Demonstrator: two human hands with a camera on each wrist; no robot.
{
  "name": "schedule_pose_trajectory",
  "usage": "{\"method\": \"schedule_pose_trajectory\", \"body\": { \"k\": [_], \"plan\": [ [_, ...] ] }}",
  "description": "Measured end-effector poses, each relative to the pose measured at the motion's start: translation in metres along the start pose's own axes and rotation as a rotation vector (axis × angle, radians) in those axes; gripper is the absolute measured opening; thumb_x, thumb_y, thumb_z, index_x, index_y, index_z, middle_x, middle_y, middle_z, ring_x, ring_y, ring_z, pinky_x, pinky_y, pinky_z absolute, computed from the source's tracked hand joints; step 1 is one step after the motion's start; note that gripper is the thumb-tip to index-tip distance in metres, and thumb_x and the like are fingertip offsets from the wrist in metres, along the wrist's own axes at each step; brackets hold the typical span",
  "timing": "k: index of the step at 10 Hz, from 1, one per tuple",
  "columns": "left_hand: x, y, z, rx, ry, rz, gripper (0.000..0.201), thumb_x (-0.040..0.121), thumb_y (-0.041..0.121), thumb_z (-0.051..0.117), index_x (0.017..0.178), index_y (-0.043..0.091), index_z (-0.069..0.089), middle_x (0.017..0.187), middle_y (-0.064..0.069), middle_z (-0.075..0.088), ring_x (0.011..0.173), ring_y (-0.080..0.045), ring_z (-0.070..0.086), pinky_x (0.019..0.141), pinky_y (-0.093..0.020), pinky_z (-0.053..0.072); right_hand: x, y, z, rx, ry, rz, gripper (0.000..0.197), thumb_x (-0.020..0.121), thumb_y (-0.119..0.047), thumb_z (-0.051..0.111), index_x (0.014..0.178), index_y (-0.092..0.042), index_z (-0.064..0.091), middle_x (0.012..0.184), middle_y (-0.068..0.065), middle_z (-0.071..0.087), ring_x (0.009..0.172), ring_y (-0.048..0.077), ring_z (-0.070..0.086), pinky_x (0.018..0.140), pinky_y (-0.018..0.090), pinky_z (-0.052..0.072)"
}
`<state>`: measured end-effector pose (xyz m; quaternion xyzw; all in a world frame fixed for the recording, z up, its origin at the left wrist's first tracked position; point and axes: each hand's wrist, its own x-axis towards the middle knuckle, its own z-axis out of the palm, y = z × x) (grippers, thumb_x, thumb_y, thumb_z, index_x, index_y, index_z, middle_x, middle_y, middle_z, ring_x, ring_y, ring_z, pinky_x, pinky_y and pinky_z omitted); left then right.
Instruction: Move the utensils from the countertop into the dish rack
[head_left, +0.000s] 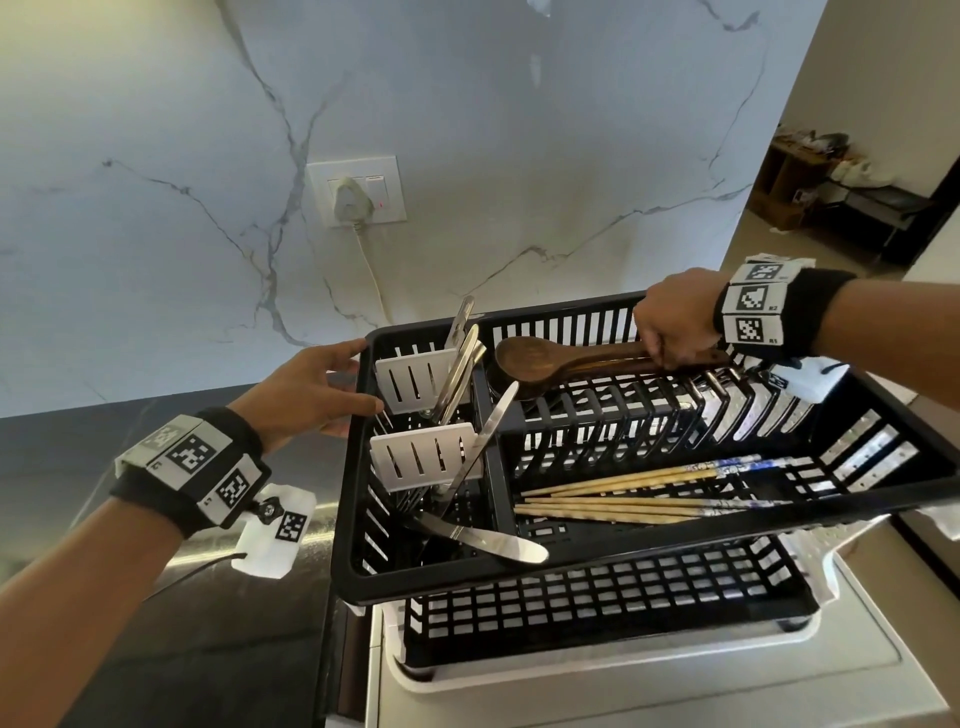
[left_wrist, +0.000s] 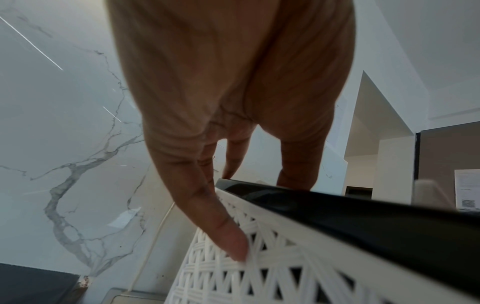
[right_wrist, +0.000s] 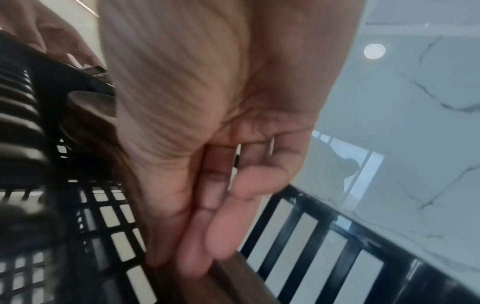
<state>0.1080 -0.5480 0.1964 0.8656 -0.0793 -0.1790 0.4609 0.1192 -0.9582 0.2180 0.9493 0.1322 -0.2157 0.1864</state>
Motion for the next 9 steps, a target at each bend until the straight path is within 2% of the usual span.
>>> {"method": "schedule_pose_trajectory", "body": {
  "k": [1, 2, 3, 4, 5, 6, 7, 8, 9],
  "plan": [
    [-0.002, 0.002, 0.001, -0.003, 0.015, -0.013, 0.071, 0.084, -0.003, 0.070, 0.145, 0.022, 0.045, 0.116, 0.002, 0.067, 0.097, -0.018, 0.068, 0.062, -0.025, 0.054, -0.002, -0.001, 0.000, 0.183, -0.111, 0.014, 0.014, 0.089, -0.021, 0.067, 0.085, -0.031, 0.076, 0.069, -0.010, 0.075, 0.067, 0.004, 0.071, 0.075, 0.022, 0.050],
    [-0.002, 0.004, 0.002, 0.003, 0.023, -0.015, 0.072, 0.084, -0.003, 0.070, 0.146, 0.021, 0.044, 0.115, 0.004, 0.065, 0.096, -0.016, 0.068, 0.059, -0.022, 0.054, 0.001, -0.004, 0.007, 0.247, -0.185, -0.002, 0.025, 0.092, -0.012, 0.058, 0.096, -0.033, 0.073, 0.081, -0.009, 0.073, 0.075, 0.009, 0.072, 0.084, 0.027, 0.053],
    [-0.004, 0.005, 0.003, 0.002, 0.028, -0.010, 0.073, 0.085, -0.002, 0.070, 0.148, 0.021, 0.042, 0.111, 0.007, 0.064, 0.096, -0.016, 0.066, 0.062, -0.025, 0.052, 0.007, -0.002, 0.012, 0.249, -0.210, -0.006, 0.032, 0.094, -0.014, 0.054, 0.102, -0.040, 0.070, 0.092, -0.010, 0.072, 0.096, 0.018, 0.070, 0.102, 0.038, 0.048],
    [-0.003, 0.005, 0.003, -0.005, 0.035, -0.012, 0.073, 0.085, -0.001, 0.070, 0.148, 0.021, 0.041, 0.114, 0.005, 0.063, 0.102, -0.022, 0.066, 0.064, -0.027, 0.051, 0.006, 0.000, 0.009, 0.241, -0.152, -0.006, 0.026, 0.096, -0.020, 0.053, 0.104, -0.036, 0.072, 0.088, -0.011, 0.075, 0.097, 0.013, 0.069, 0.102, 0.035, 0.045],
    [-0.005, 0.004, 0.004, -0.026, 0.029, 0.005, 0.070, 0.086, 0.003, 0.070, 0.148, 0.021, 0.043, 0.116, 0.003, 0.063, 0.109, -0.026, 0.065, 0.065, -0.029, 0.054, -0.001, -0.005, 0.008, 0.227, -0.060, -0.003, 0.020, 0.097, -0.028, 0.055, 0.104, -0.033, 0.073, 0.091, -0.010, 0.075, 0.093, 0.008, 0.067, 0.094, 0.031, 0.043],
    [-0.009, 0.003, 0.004, -0.028, 0.038, 0.029, 0.066, 0.088, 0.008, 0.069, 0.147, 0.023, 0.044, 0.109, 0.009, 0.062, 0.100, -0.016, 0.065, 0.064, -0.027, 0.055, -0.007, -0.010, 0.002, 0.265, -0.018, 0.008, 0.019, 0.096, -0.029, 0.056, 0.105, -0.034, 0.072, 0.095, -0.009, 0.073, 0.096, 0.010, 0.065, 0.097, 0.035, 0.043],
    [-0.021, -0.006, 0.002, -0.015, 0.014, 0.054, 0.060, 0.092, 0.016, 0.066, 0.146, 0.024, 0.043, 0.108, 0.009, 0.062, 0.094, -0.008, 0.063, 0.066, -0.027, 0.057, -0.018, -0.024, -0.006, 0.301, 0.040, 0.018, 0.020, 0.096, -0.032, 0.058, 0.113, -0.034, 0.069, 0.104, -0.010, 0.069, 0.102, 0.013, 0.061, 0.097, 0.037, 0.039],
    [-0.034, -0.017, -0.004, -0.020, -0.022, 0.080, 0.058, 0.091, 0.019, 0.066, 0.146, 0.022, 0.045, 0.115, 0.001, 0.065, 0.103, -0.015, 0.066, 0.075, -0.033, 0.060, -0.031, -0.040, -0.018, 0.303, 0.125, 0.013, 0.021, 0.097, -0.033, 0.058, 0.115, -0.035, 0.069, 0.108, -0.011, 0.067, 0.101, 0.013, 0.057, 0.091, 0.034, 0.036],
    [-0.061, -0.037, -0.020, 0.063, -0.054, 0.170, 0.046, 0.092, 0.019, 0.065, 0.137, 0.018, 0.055, 0.114, -0.001, 0.066, 0.107, -0.018, 0.067, 0.078, -0.030, 0.062, -0.043, -0.070, -0.029, 0.293, 0.358, 0.062, 0.022, 0.095, -0.045, 0.056, 0.112, -0.041, 0.068, 0.108, -0.012, 0.068, 0.095, 0.015, 0.059, 0.085, 0.036, 0.041]
  ]
}}
